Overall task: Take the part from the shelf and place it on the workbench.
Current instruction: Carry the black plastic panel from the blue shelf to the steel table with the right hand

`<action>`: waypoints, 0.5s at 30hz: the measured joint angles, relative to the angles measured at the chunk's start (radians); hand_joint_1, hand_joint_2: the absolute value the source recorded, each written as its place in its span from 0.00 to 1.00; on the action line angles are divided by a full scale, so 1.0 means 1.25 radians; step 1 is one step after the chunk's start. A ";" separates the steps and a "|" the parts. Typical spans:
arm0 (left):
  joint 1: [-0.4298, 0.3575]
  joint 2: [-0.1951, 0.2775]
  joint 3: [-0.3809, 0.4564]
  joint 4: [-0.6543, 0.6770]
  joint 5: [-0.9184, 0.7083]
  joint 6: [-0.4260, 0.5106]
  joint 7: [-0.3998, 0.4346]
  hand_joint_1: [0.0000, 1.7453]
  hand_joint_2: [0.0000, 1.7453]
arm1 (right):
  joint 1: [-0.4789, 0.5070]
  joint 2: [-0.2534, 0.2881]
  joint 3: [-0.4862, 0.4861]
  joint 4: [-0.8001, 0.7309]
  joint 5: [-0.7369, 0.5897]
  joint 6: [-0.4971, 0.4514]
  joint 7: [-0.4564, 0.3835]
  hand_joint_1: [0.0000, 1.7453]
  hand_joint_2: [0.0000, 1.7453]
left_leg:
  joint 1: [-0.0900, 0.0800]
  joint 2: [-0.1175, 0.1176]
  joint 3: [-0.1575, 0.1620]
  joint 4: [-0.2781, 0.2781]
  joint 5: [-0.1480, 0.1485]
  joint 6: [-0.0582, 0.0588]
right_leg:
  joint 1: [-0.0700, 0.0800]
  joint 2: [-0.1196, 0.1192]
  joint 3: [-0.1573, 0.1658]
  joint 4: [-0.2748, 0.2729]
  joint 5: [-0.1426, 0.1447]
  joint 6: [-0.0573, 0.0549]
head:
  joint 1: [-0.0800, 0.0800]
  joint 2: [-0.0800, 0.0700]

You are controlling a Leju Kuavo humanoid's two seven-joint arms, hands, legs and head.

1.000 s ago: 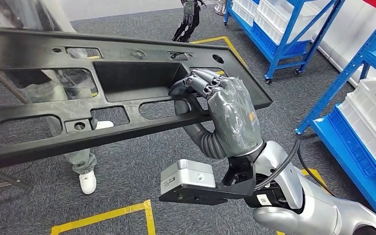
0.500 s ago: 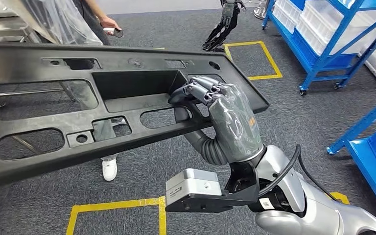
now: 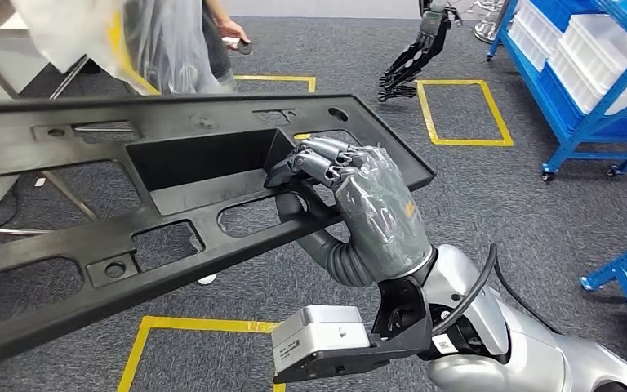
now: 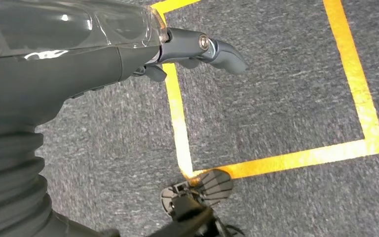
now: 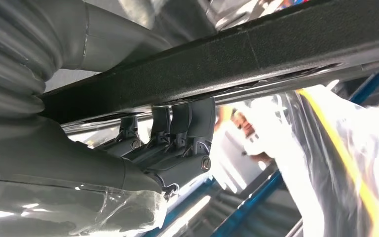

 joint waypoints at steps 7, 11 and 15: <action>-0.001 -0.001 0.000 0.000 0.000 0.001 0.003 0.00 1.00 | 0.008 -0.002 0.012 -0.001 -0.009 0.013 -0.006 1.00 1.00 | 0.011 -0.065 0.003 -0.010 0.013 0.021 | -0.007 0.069 -0.099 0.218 -0.114 0.018 | 0.004 0.000; 0.002 -0.002 0.000 0.000 0.000 0.001 0.003 0.00 1.00 | 0.013 -0.003 0.022 -0.001 -0.009 0.014 -0.008 1.00 1.00 | 0.016 -0.109 0.006 -0.008 0.012 0.018 | -0.016 0.079 -0.085 0.170 -0.055 0.022 | 0.004 0.000; 0.002 -0.002 0.000 0.000 0.000 0.001 0.004 0.00 1.00 | 0.015 -0.003 0.028 -0.001 -0.010 0.015 -0.011 1.00 1.00 | 0.017 -0.143 -0.002 -0.002 0.011 0.000 | -0.027 0.138 -0.013 0.011 0.005 0.022 | 0.004 0.000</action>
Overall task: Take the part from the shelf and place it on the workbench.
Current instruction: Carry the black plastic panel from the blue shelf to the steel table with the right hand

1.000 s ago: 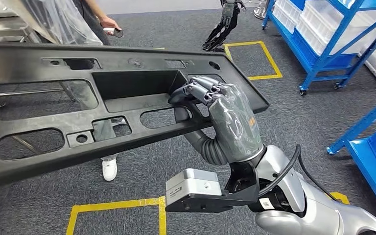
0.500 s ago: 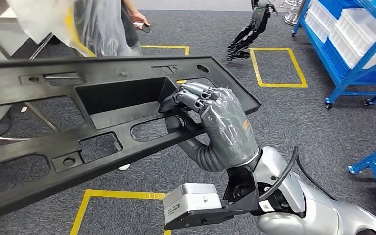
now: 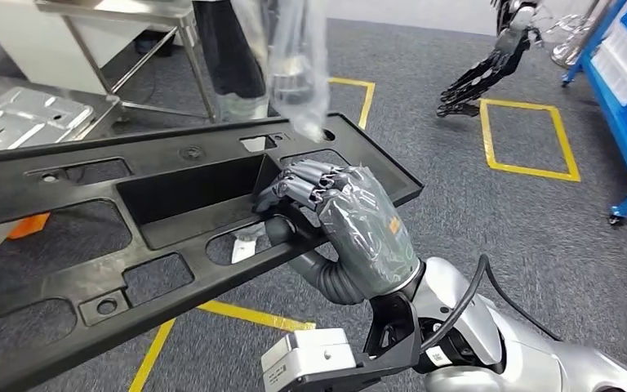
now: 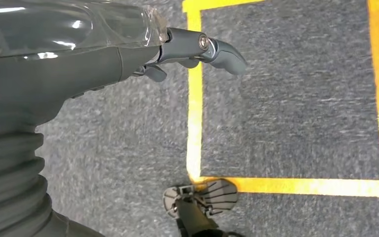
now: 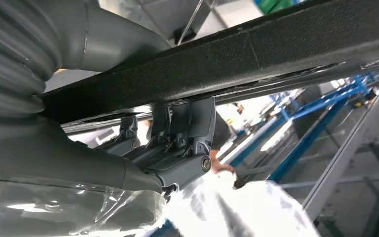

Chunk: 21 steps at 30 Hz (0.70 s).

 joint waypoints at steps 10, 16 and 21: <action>0.001 0.001 0.000 0.000 -0.002 0.001 0.003 0.00 1.00 | 0.009 0.003 0.007 0.000 0.000 0.002 -0.005 1.00 1.00 | 0.001 0.082 -0.119 0.243 -0.102 -0.022 | 0.013 -0.092 0.000 -0.006 0.004 -0.031 | -0.007 0.000; -0.003 0.001 0.000 0.000 -0.002 0.002 0.003 0.00 1.00 | 0.008 0.005 0.010 0.000 0.000 0.003 -0.013 1.00 1.00 | -0.019 0.137 0.004 0.001 -0.016 0.000 | 0.021 -0.137 0.007 -0.005 -0.005 -0.021 | -0.006 0.000; -0.001 0.003 0.000 0.000 -0.003 0.004 0.003 0.00 1.00 | 0.009 0.007 0.013 0.000 0.000 0.004 -0.021 1.00 1.00 | -0.008 0.094 0.006 -0.006 -0.005 0.019 | 0.015 -0.092 -0.026 0.081 -0.062 -0.004 | -0.004 0.000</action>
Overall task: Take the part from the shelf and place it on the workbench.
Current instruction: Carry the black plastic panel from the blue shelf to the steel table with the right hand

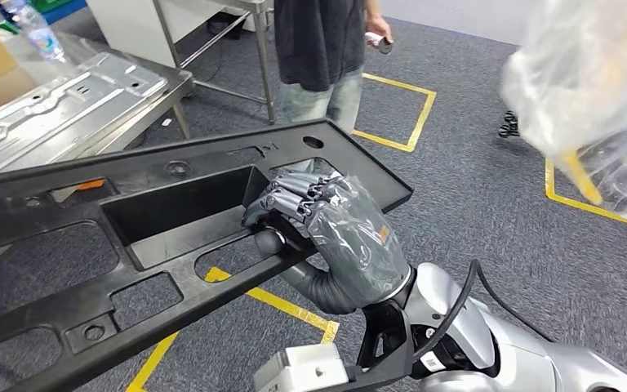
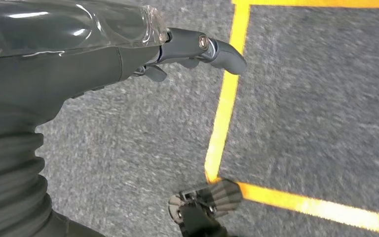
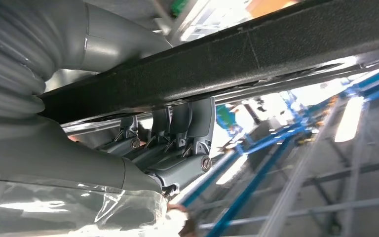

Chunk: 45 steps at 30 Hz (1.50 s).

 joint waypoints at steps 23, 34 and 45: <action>0.002 0.008 0.000 0.000 0.008 0.004 -0.003 0.00 1.00 | 0.009 0.014 0.011 0.005 -0.006 0.000 -0.018 1.00 1.00 | 0.006 0.021 -0.041 0.081 -0.025 -0.041 | -0.002 -0.028 0.033 -0.086 0.057 -0.026 | -0.005 0.000; 0.001 0.010 0.000 0.000 0.014 0.004 -0.006 0.00 1.00 | 0.005 0.013 0.013 0.006 -0.007 0.002 -0.020 1.00 1.00 | 0.007 -0.030 -0.001 -0.002 0.000 -0.005 | -0.003 0.022 -0.074 0.149 -0.058 0.003 | 0.000 0.000; 0.010 0.013 0.000 0.000 0.018 0.002 -0.007 0.00 1.00 | -0.004 0.016 0.019 0.006 -0.018 0.010 -0.024 1.00 1.00 | 0.013 -0.073 -0.024 0.039 -0.025 -0.044 | -0.012 0.047 0.019 -0.078 0.063 -0.021 | -0.003 0.000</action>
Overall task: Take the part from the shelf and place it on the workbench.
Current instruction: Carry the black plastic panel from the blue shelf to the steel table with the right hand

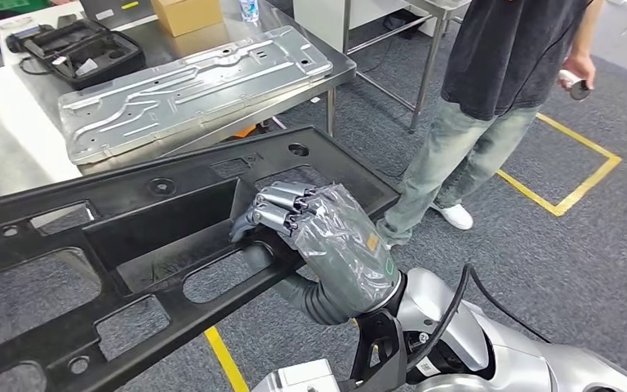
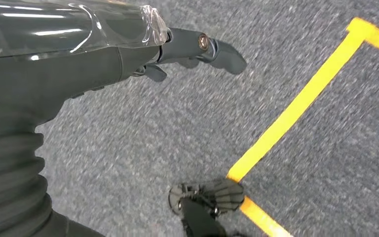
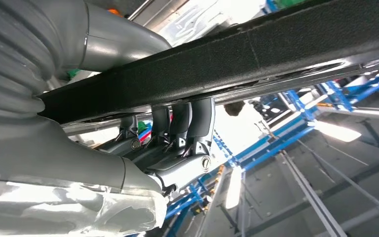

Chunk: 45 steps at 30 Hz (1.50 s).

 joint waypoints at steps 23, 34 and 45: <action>-0.008 0.008 0.000 0.000 -0.001 -0.003 0.004 0.00 1.00 | -0.009 0.001 0.009 0.002 -0.013 0.004 -0.005 1.00 1.00 | -0.008 0.008 0.038 -0.045 0.018 0.032 | 0.006 -0.014 -0.061 0.137 -0.053 0.021 | 0.001 0.000; -0.006 0.012 0.000 0.000 0.002 -0.006 0.005 0.00 1.00 | -0.014 0.004 0.009 0.004 -0.016 0.003 0.003 1.00 1.00 | -0.004 0.054 -0.066 0.157 -0.079 -0.011 | 0.003 -0.013 0.003 -0.002 -0.002 -0.013 | -0.005 0.000; 0.001 0.020 0.000 0.000 0.017 -0.035 -0.020 0.00 1.00 | -0.012 0.004 0.009 0.011 -0.037 0.015 0.055 1.00 1.00 | -0.013 0.073 0.027 -0.044 0.016 0.017 | 0.010 -0.033 0.011 -0.001 -0.016 0.009 | -0.005 0.000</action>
